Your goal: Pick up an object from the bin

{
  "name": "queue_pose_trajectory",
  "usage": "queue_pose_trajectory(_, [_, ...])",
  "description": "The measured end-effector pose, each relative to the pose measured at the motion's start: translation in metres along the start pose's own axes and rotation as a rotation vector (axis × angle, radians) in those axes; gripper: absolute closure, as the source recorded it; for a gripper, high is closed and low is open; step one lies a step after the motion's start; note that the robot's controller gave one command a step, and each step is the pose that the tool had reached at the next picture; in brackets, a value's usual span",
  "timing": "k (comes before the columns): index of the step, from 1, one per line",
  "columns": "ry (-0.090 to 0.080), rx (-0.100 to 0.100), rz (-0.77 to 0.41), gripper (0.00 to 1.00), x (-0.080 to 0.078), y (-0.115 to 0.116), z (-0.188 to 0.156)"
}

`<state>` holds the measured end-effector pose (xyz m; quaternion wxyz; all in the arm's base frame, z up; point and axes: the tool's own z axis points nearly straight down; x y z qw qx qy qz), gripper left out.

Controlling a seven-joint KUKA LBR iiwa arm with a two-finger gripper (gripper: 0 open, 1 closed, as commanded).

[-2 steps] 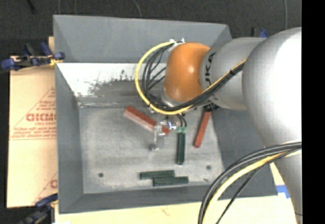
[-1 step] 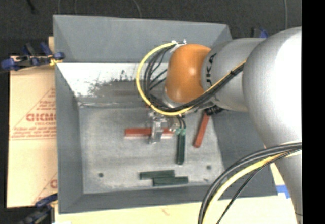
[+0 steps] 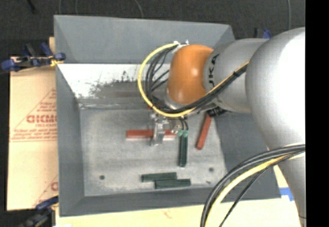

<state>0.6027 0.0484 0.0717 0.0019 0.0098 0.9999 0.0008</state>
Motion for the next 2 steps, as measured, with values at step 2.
queue_pose_trajectory(2, [0.009,0.001,0.000,1.00,0.003,0.000,-0.021])
